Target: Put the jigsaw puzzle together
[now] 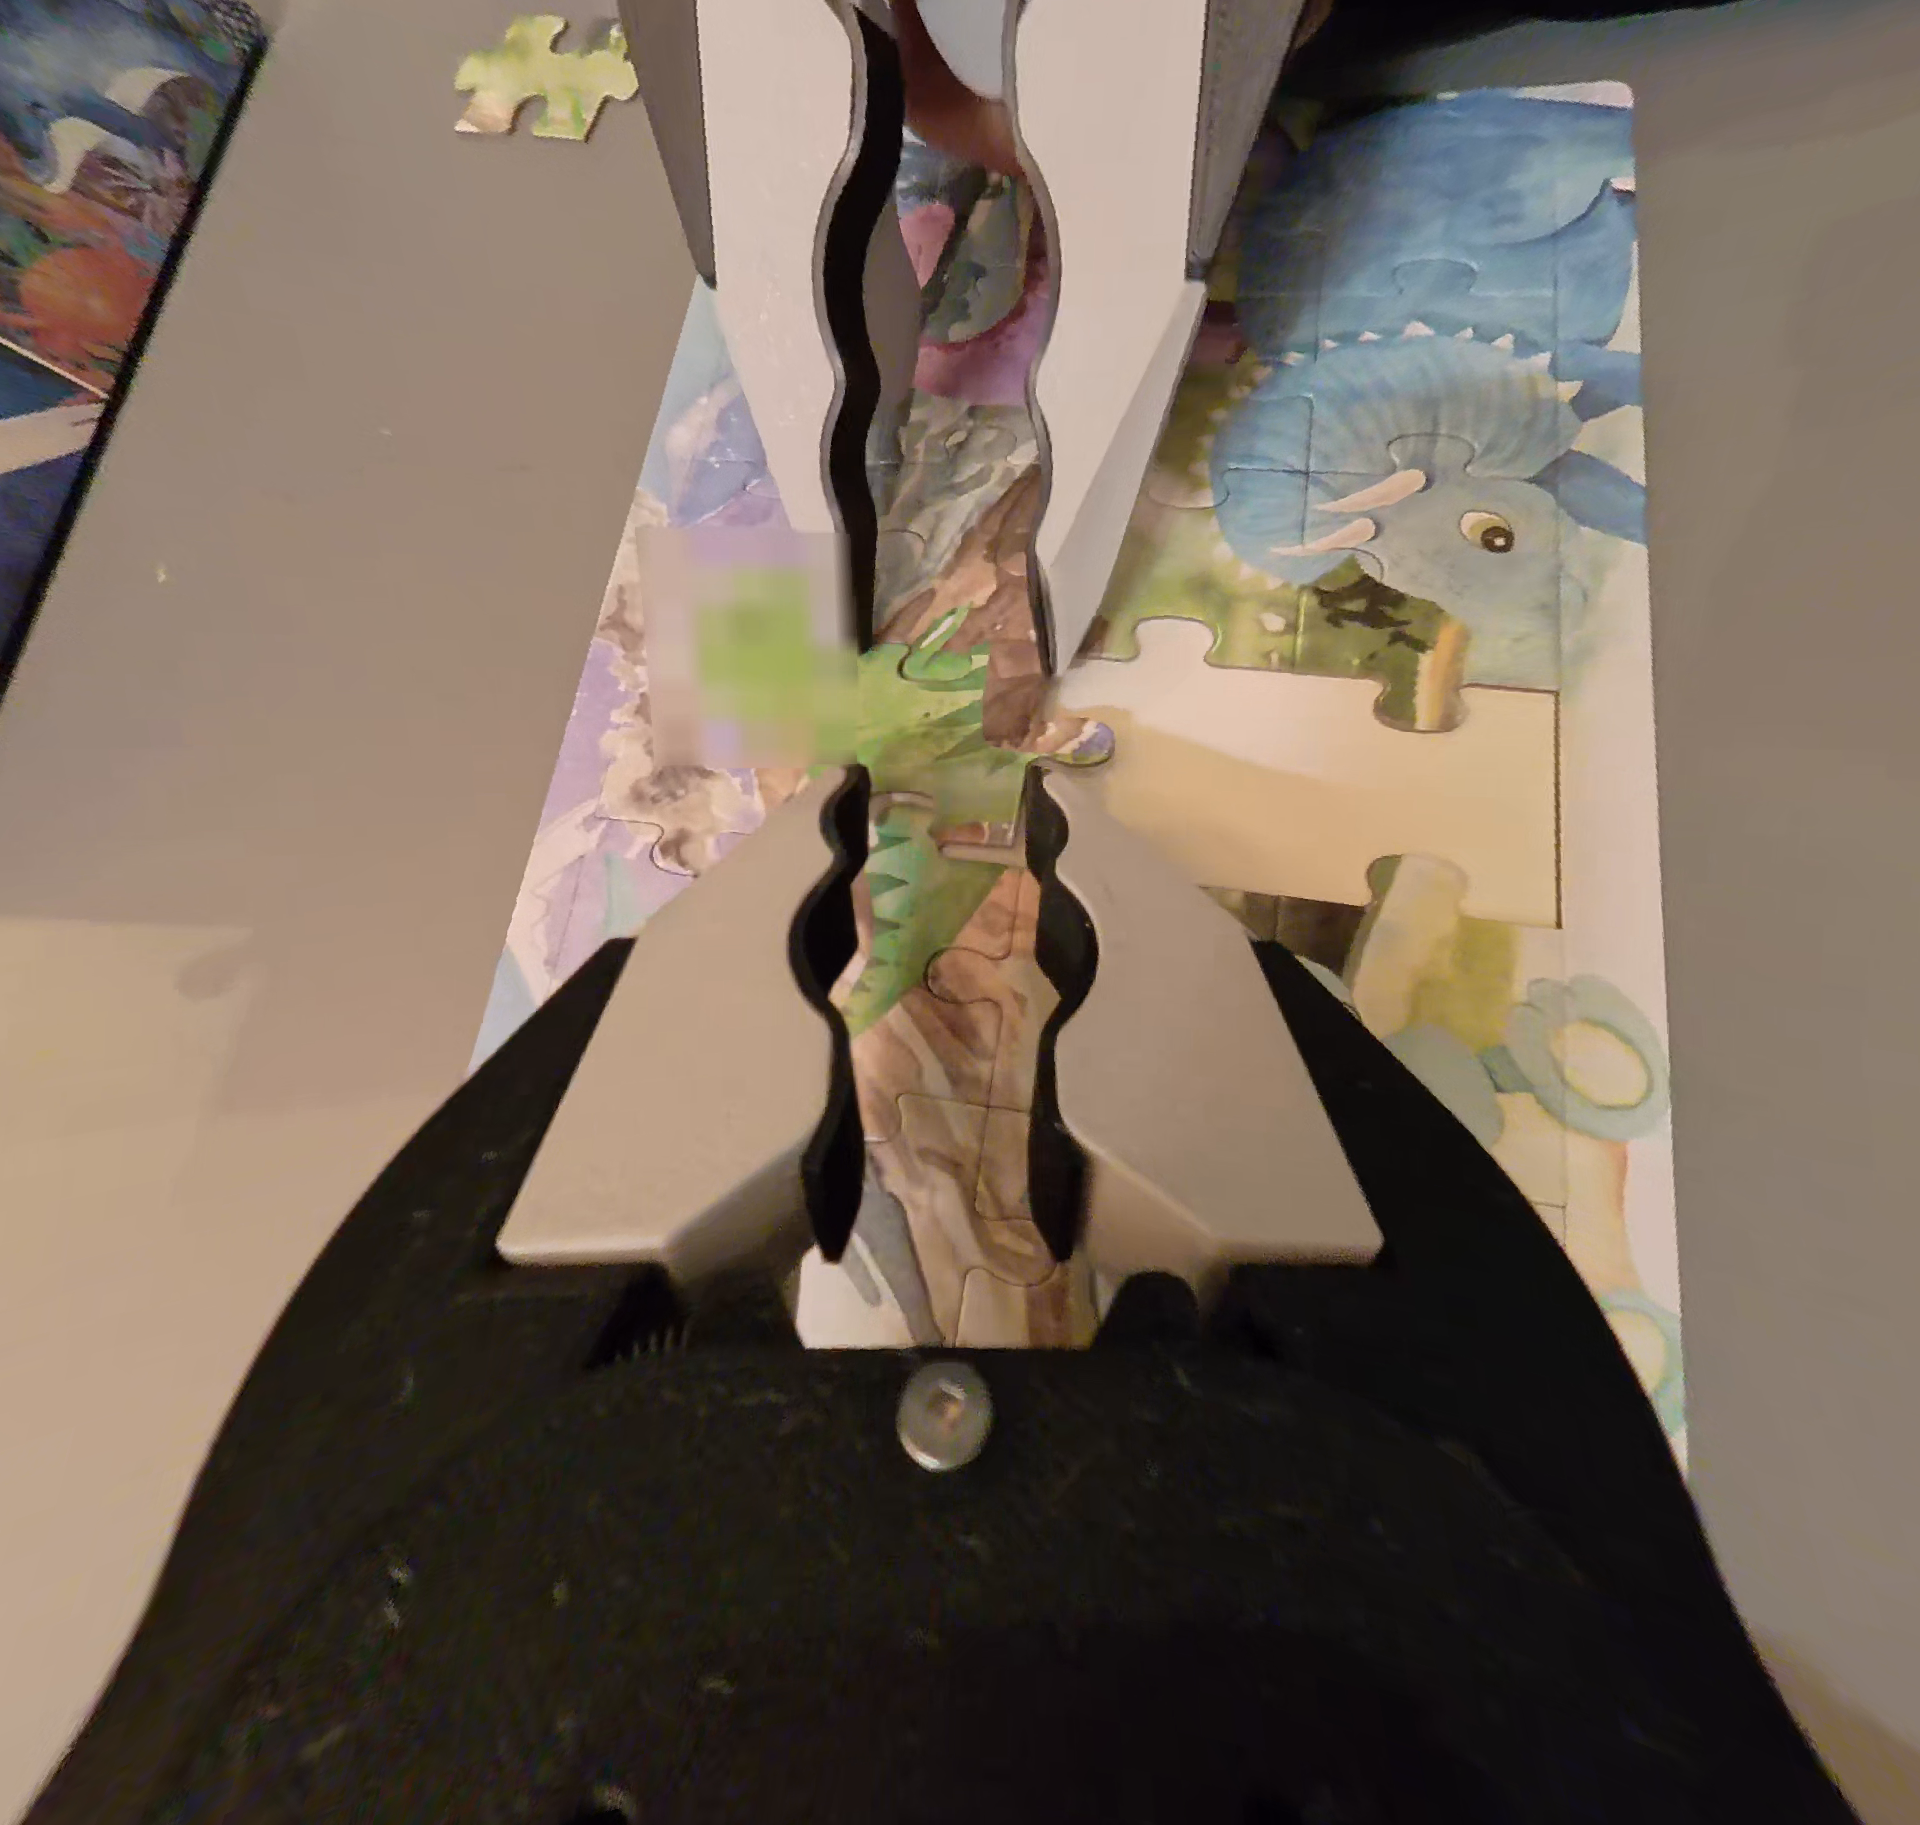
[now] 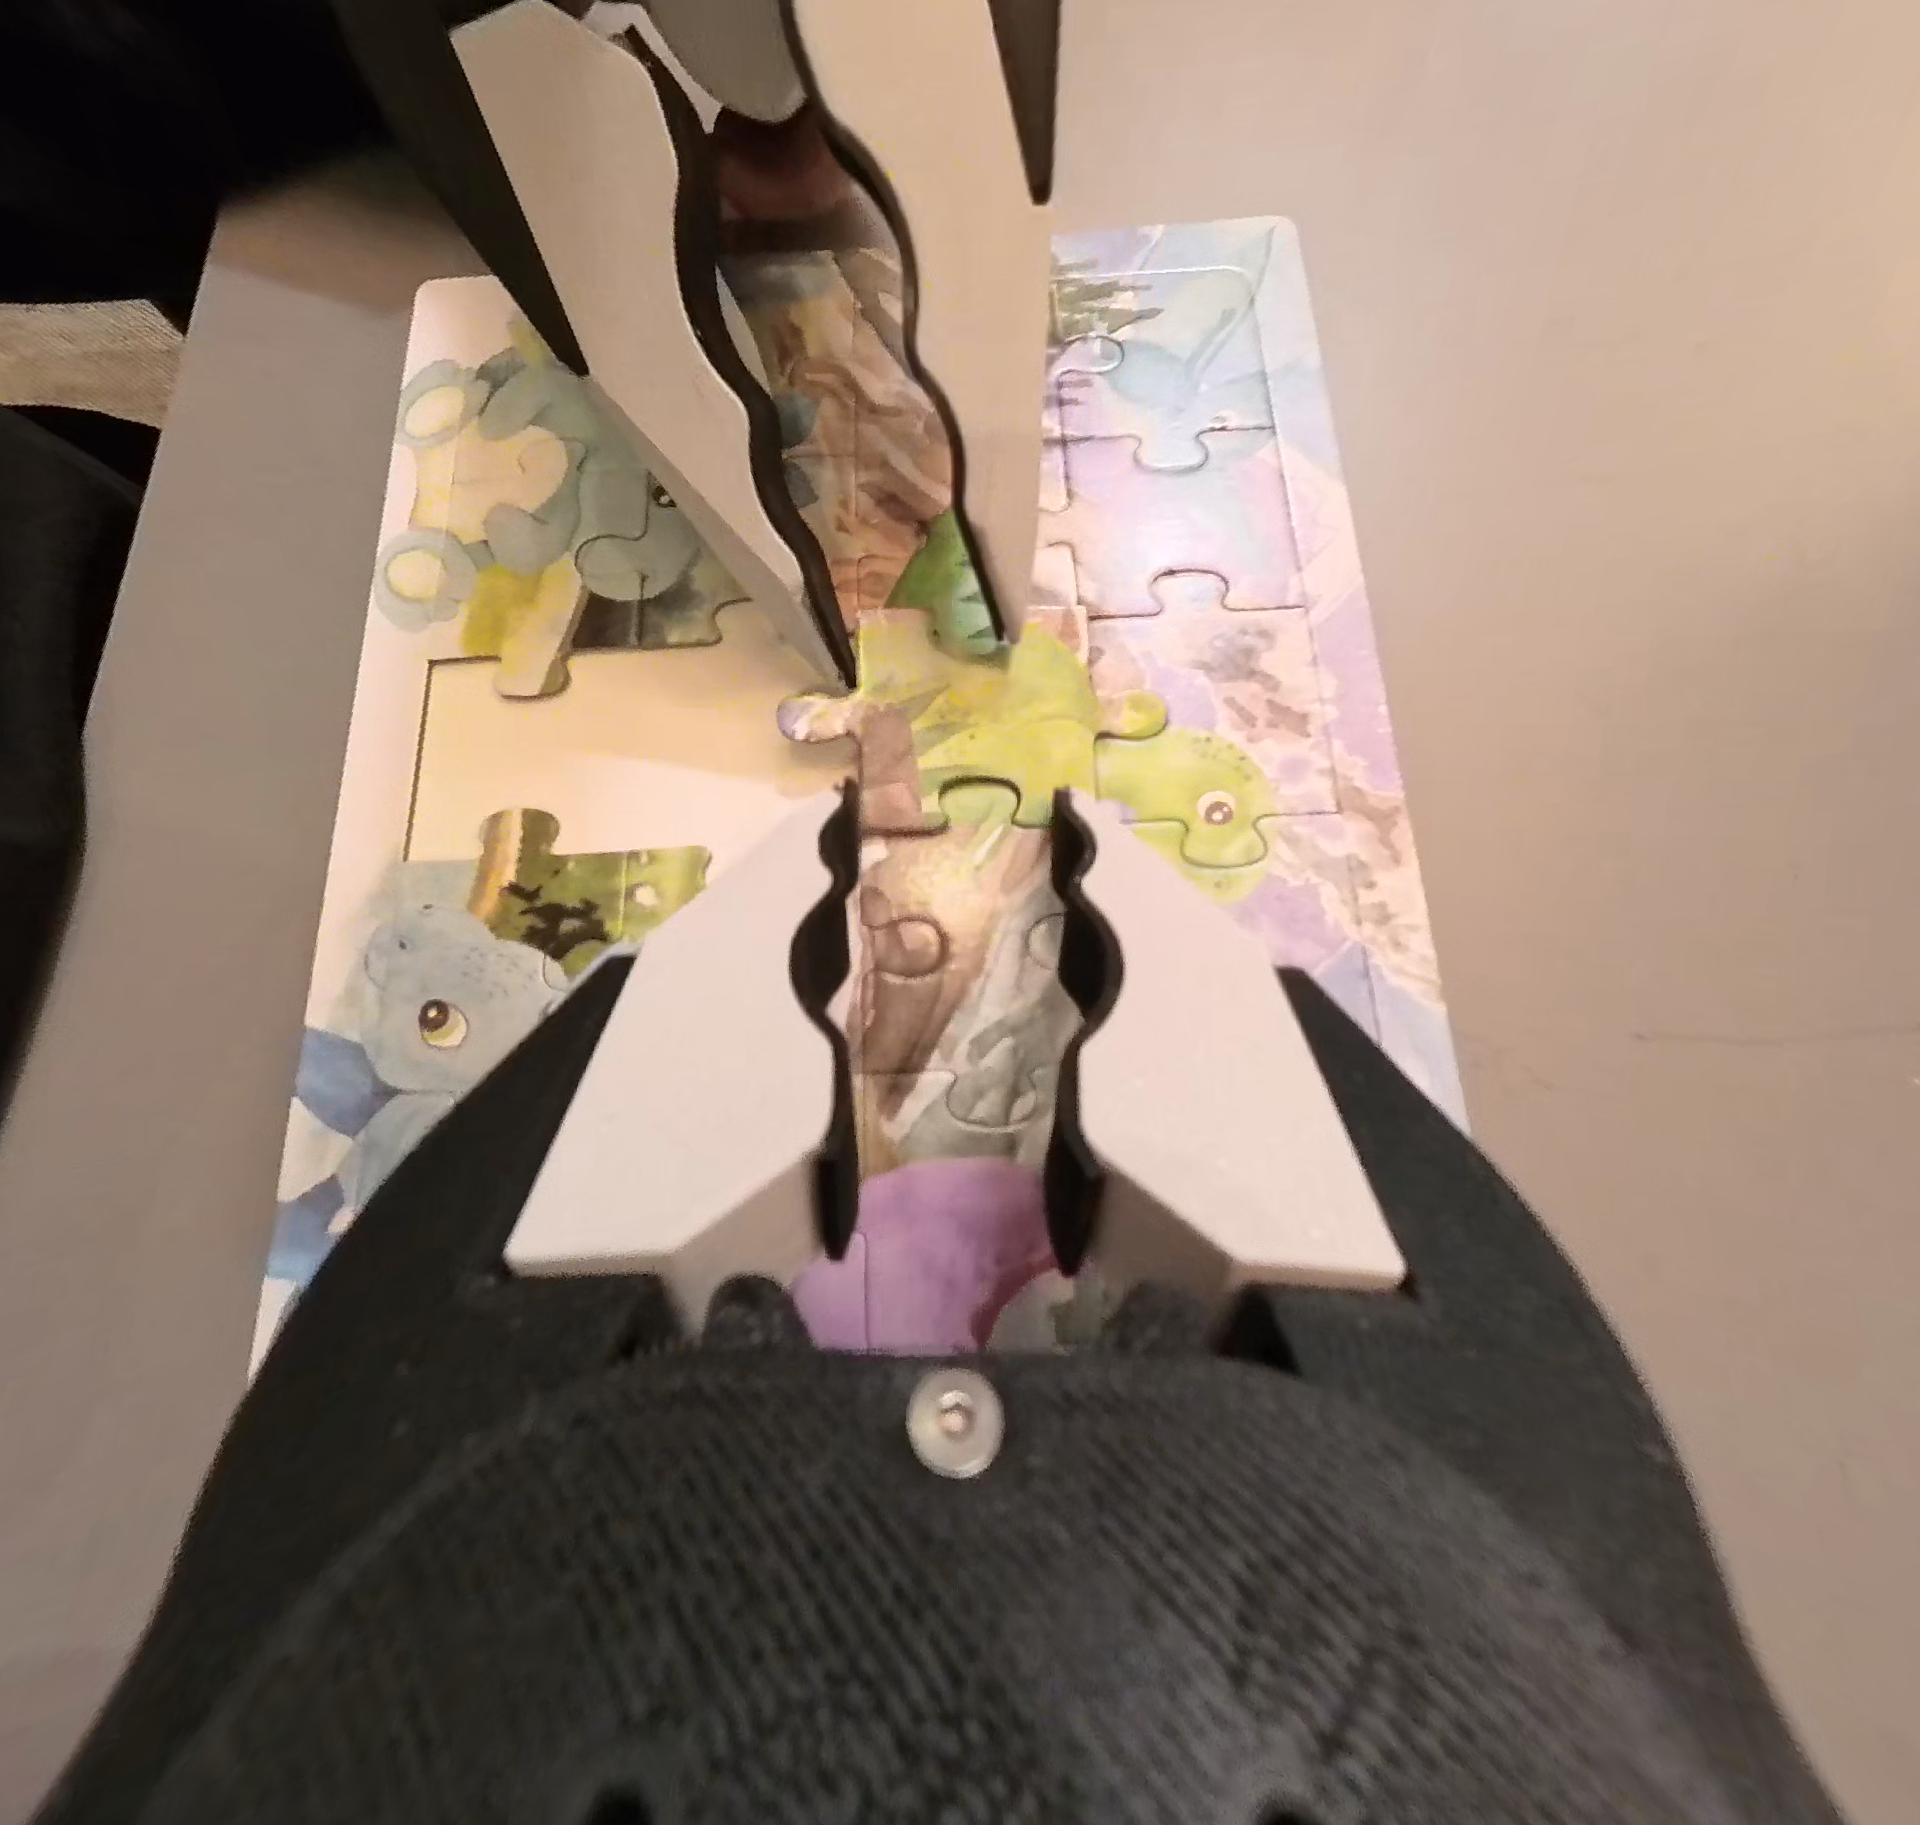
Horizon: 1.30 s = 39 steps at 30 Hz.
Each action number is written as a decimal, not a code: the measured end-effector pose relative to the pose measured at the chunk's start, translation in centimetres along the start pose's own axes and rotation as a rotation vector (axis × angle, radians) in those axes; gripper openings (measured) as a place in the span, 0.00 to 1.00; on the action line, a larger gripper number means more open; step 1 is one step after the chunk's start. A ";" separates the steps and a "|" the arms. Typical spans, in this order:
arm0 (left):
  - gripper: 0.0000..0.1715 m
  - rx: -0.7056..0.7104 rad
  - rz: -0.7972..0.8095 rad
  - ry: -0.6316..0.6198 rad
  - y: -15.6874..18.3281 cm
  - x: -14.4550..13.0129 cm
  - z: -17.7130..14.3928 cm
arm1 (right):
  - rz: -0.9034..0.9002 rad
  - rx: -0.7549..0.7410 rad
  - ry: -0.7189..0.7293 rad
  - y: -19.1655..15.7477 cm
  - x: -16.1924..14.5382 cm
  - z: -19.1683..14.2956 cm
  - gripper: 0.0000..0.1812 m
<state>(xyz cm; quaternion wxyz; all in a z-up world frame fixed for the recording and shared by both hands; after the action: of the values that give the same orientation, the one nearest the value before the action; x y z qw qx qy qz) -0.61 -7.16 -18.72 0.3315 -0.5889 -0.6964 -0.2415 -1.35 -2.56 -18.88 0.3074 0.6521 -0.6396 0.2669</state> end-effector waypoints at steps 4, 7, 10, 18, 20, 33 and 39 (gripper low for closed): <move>0.14 -0.001 0.007 -0.008 0.1 -0.1 0.1 | 0.010 0.011 0.010 0.1 -0.1 -0.5 0.13; 0.14 -0.001 0.007 0.009 0.1 0.2 -0.1 | 0.016 0.035 0.002 -0.2 -0.3 -0.5 0.08; 0.13 0.002 0.006 0.023 0.0 0.4 -0.3 | 0.012 0.038 0.001 -0.2 -0.3 -0.5 0.07; 0.11 0.008 -0.010 0.077 -0.2 1.1 -0.9 | -0.054 0.036 0.048 -0.9 0.9 -0.7 0.15; 0.10 0.010 -0.020 0.101 -0.3 1.4 -1.2 | -0.072 0.017 0.036 -0.9 0.8 -0.6 0.16; 0.23 -0.083 -0.089 0.230 0.1 2.9 -2.8 | -0.196 -0.065 0.034 -0.8 1.6 -1.0 0.05; 0.24 -0.072 -0.106 0.193 -0.4 2.2 -2.5 | -0.223 -0.060 0.006 -1.2 1.5 -0.9 0.04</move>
<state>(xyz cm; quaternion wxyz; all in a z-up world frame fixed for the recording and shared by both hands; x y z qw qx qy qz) -0.74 -7.59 -15.41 0.3626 -0.5368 -0.6822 -0.3392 -0.02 -2.85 -17.25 0.3567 0.7088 -0.5699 0.2136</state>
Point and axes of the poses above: each gripper's, where its closed fingertips meet, z out along the fingers, x out of its top, y = z × x across the jaws, the point moved 2 cm from there along -z, back along the fingers, and after that the axes turned 8 degrees about -z, right-handed, at the moved point
